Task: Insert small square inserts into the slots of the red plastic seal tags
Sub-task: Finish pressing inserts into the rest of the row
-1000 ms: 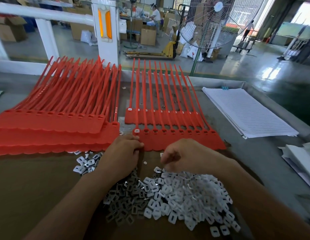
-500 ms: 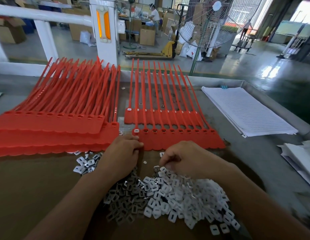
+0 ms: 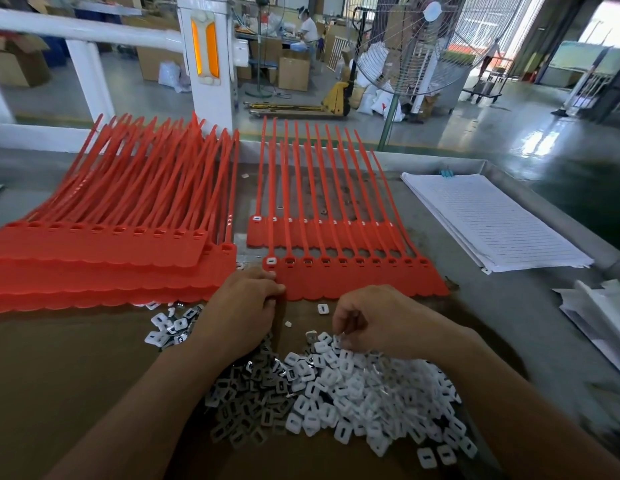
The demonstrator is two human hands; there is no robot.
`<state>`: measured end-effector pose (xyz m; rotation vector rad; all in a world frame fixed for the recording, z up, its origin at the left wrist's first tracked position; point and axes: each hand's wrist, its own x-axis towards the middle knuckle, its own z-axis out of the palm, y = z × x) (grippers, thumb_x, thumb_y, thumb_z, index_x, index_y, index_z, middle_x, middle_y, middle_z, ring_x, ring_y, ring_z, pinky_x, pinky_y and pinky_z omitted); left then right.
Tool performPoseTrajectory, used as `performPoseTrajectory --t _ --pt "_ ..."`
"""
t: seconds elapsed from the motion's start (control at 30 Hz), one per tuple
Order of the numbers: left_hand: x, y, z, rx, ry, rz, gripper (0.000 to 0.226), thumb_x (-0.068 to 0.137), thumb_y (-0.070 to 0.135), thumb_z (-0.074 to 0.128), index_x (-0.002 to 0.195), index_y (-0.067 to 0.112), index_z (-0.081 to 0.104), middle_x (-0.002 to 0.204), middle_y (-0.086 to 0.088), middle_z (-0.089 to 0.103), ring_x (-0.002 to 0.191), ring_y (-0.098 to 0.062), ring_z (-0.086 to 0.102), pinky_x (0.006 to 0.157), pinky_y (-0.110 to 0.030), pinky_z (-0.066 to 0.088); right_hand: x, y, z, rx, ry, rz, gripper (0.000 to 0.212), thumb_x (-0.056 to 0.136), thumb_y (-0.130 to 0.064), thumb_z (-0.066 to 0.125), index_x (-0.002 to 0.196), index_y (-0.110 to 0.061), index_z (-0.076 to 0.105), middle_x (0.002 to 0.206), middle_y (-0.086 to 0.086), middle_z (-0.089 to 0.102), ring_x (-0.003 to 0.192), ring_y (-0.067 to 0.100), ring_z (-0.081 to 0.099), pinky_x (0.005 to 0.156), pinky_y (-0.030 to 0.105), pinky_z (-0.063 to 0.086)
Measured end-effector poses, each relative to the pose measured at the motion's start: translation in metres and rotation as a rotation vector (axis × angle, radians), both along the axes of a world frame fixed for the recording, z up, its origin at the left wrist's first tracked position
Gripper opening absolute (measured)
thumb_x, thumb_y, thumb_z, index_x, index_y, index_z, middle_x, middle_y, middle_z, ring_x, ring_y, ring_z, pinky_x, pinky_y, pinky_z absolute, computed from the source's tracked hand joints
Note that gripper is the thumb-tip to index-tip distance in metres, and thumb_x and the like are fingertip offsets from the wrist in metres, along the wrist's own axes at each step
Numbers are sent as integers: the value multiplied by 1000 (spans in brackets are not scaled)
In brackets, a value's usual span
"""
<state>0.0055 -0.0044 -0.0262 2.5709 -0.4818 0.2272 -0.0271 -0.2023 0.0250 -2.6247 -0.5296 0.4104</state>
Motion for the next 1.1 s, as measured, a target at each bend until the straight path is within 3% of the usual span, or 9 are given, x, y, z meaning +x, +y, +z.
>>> performPoseTrajectory --t 0.17,0.4,0.63,0.77,0.93,1.0,1.1 --pt "0 -1 2 -14 8 0 33 92 13 47 122 19 58 137 7 45 128 -10 33 102 -17 19 1 -4 2 100 14 -62 20 82 -17 66 72 -31 56 73 -13 60 67 -3 57 59 14 45" --pt "0 -1 2 -11 -2 -5 33 92 13 46 122 19 58 137 6 45 127 -10 33 102 -17 20 3 -7 1 268 52 -168 24 87 -9 58 79 -31 64 61 -19 64 62 -8 62 60 7 48" --pt "2 -1 2 -22 -24 -11 32 91 13 46 121 18 58 135 7 46 126 -9 34 96 -12 18 4 -6 -1 240 25 -157 26 90 -16 56 86 -40 65 86 -9 70 73 -1 62 66 9 49" --pt "2 0 1 -14 -28 -18 33 92 13 47 122 19 58 136 6 45 126 -9 34 101 -16 19 7 -2 0 212 -7 -138 26 88 -19 58 74 -41 63 79 -19 67 69 13 62 65 20 51" --pt "2 0 0 -26 -51 -16 33 91 12 47 121 18 58 135 6 46 125 -9 35 95 -11 17 18 7 -2 262 -109 -141 19 88 -20 58 73 -32 61 68 -19 63 63 -7 57 59 7 45" --pt "1 -1 0 -32 -56 -21 32 91 12 46 121 17 58 135 5 46 125 -9 35 91 -9 16 24 10 -3 331 -91 -185 21 89 -18 57 73 -31 60 61 -20 62 55 -8 57 53 7 43" --pt "1 0 -1 -36 -63 -32 33 90 10 47 120 15 59 135 4 47 125 -9 36 87 -7 15 37 17 -4 361 -90 -225 18 87 -18 60 73 -29 60 65 -14 61 58 -5 60 58 11 45"
